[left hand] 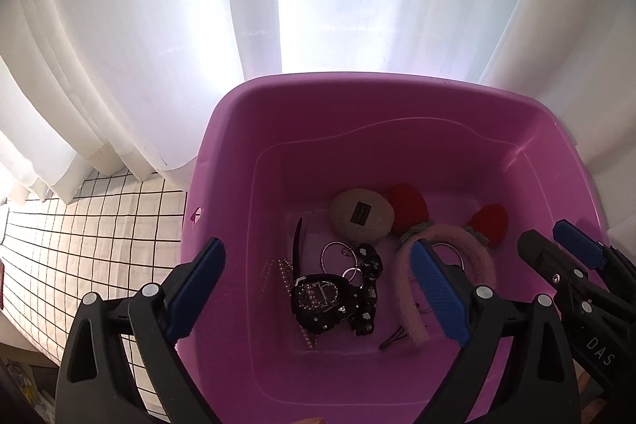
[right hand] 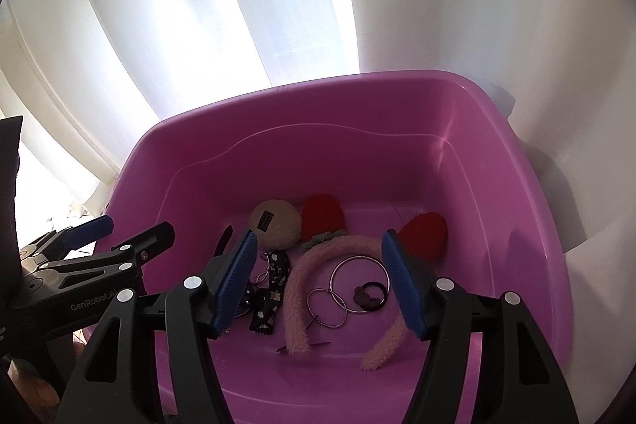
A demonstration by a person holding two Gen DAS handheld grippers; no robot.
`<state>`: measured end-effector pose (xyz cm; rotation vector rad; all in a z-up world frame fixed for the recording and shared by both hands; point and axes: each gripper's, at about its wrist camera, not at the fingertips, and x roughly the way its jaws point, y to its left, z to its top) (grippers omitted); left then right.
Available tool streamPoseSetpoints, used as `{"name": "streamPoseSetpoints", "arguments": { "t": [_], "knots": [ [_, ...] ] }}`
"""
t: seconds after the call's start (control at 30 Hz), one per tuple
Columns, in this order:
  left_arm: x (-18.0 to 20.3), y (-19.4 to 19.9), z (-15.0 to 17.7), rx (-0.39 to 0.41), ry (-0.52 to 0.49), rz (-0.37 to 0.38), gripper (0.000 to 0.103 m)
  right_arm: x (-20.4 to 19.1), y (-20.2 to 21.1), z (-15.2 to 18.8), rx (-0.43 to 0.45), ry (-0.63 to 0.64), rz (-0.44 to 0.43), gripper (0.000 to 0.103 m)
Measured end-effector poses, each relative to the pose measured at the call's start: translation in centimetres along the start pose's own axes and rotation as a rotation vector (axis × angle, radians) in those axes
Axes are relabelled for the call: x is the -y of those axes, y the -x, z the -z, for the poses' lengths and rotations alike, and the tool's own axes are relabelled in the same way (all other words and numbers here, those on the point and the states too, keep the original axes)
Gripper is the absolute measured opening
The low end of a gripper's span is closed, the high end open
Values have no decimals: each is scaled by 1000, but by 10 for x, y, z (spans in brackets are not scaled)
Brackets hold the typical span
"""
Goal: Organize jewelry
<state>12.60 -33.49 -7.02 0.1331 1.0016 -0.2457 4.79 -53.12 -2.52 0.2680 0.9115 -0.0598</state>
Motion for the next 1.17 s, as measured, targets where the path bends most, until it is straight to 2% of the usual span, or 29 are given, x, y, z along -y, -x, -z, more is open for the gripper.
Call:
{"name": "streamPoseSetpoints", "arguments": {
  "t": [1.17],
  "knots": [
    [-3,10,1,14,21,7,92,-12,7,13,8,18,-16,62]
  ]
}}
